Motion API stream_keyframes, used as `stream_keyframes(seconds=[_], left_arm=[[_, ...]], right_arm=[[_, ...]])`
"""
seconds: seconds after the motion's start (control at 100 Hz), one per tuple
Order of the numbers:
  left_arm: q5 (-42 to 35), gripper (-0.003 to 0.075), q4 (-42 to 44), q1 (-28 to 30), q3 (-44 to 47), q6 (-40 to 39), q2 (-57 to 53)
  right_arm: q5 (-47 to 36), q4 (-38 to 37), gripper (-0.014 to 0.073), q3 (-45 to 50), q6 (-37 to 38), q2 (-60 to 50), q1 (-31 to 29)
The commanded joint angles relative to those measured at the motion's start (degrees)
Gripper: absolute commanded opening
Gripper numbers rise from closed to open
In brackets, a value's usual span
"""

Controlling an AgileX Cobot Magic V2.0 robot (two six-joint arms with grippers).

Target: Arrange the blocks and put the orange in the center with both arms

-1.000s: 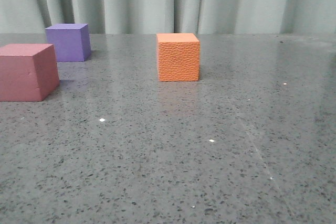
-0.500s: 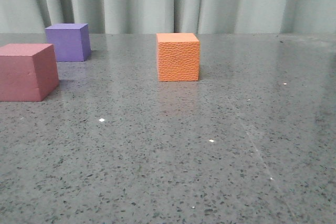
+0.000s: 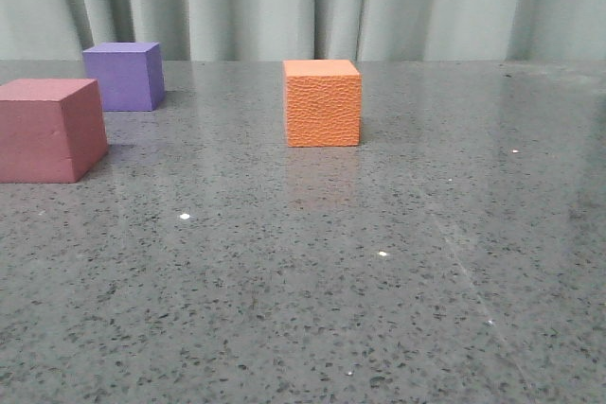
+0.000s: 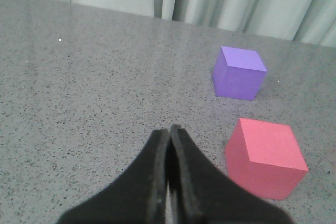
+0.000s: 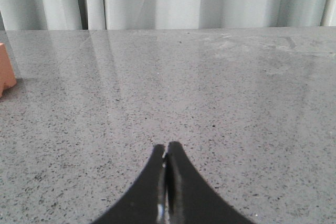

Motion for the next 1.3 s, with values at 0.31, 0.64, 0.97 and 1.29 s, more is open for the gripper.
stream_keyframes(seconds=[0.31, 0.64, 0.97, 1.29], left_arm=[[8.39, -0.0013, -0.1, -0.07, -24.79, -0.04, 26.64], [8.81, 0.0173, -0.07, -0.07, -29.2, 3.66, 30.42], [8.56, 0.0657, -1.01, -0.07, -31.25, 1.11, 30.32], [5.6, 0.0639, -4.89, -7.55, -33.84, 1.29, 31.95]], right_arm=[[-4.77, 0.0, -0.0067, -0.82, -0.6, -1.45, -0.3], [-4.77, 0.0, -0.0067, -0.82, -0.6, -1.45, -0.3], [-4.77, 0.0, -0.0067, -0.82, -0.6, -1.45, -0.3], [-4.77, 0.0, -0.0067, -0.82, -0.6, -1.45, -0.3]])
